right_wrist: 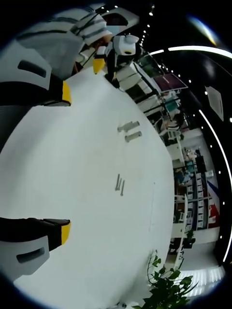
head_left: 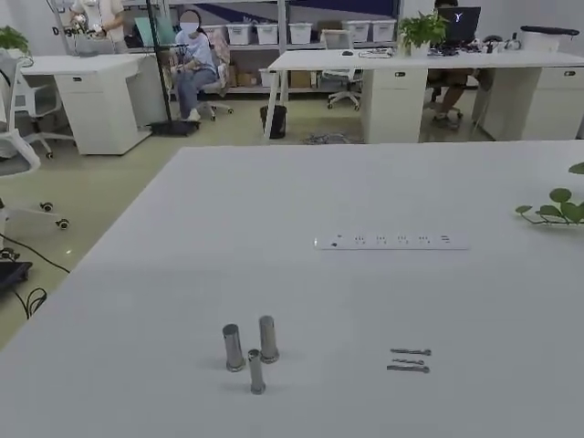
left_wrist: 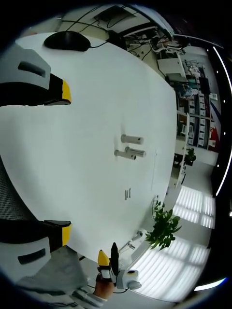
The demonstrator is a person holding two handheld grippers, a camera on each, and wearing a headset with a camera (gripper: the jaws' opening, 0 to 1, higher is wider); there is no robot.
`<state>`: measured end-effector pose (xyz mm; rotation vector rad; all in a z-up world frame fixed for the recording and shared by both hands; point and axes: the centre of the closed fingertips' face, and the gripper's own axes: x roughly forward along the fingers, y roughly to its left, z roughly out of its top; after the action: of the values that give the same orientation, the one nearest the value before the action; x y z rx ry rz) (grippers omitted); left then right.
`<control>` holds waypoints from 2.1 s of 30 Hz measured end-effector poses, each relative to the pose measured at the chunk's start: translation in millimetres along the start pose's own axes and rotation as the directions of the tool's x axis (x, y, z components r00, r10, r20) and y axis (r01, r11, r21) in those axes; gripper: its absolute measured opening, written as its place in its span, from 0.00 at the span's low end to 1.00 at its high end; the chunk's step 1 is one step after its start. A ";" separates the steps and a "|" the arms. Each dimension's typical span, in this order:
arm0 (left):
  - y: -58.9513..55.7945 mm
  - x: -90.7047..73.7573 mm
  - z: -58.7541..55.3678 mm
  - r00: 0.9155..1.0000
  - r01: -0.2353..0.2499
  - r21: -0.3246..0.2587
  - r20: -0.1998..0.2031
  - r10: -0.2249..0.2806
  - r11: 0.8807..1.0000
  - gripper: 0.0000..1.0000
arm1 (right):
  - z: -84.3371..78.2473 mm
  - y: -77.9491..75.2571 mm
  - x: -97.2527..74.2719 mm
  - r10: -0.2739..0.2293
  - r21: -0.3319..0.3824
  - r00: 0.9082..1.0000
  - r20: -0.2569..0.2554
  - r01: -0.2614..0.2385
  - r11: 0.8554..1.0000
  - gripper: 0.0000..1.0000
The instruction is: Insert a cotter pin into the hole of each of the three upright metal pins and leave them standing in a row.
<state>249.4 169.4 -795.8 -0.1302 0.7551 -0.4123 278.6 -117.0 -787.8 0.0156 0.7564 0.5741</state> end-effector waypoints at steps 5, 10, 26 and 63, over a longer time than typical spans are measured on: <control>-2.9 1.1 0.0 1.000 0.006 -0.008 0.001 -0.006 1.000 0.99 | 0.0 0.6 -0.4 -0.002 0.003 1.000 -0.002 0.002 1.000 0.98; -3.5 2.2 -1.0 1.000 0.010 -0.009 -0.003 -0.010 1.000 0.99 | 0.2 1.3 -0.7 -0.003 -0.001 1.000 -0.004 0.003 1.000 0.98; 7.1 3.8 3.4 1.000 0.002 -0.028 0.009 -0.002 1.000 0.99 | 1.9 1.7 -1.0 -0.011 -0.005 1.000 -0.009 0.011 1.000 0.98; 14.8 46.4 26.1 0.999 0.048 0.036 -0.027 -0.047 0.998 0.95 | -5.1 -4.7 2.9 -0.044 -0.043 0.998 -0.054 0.042 0.998 0.97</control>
<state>302.3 163.1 -810.4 -0.1092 0.7711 -0.4735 279.3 -120.5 -794.4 -0.0553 0.7957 0.5509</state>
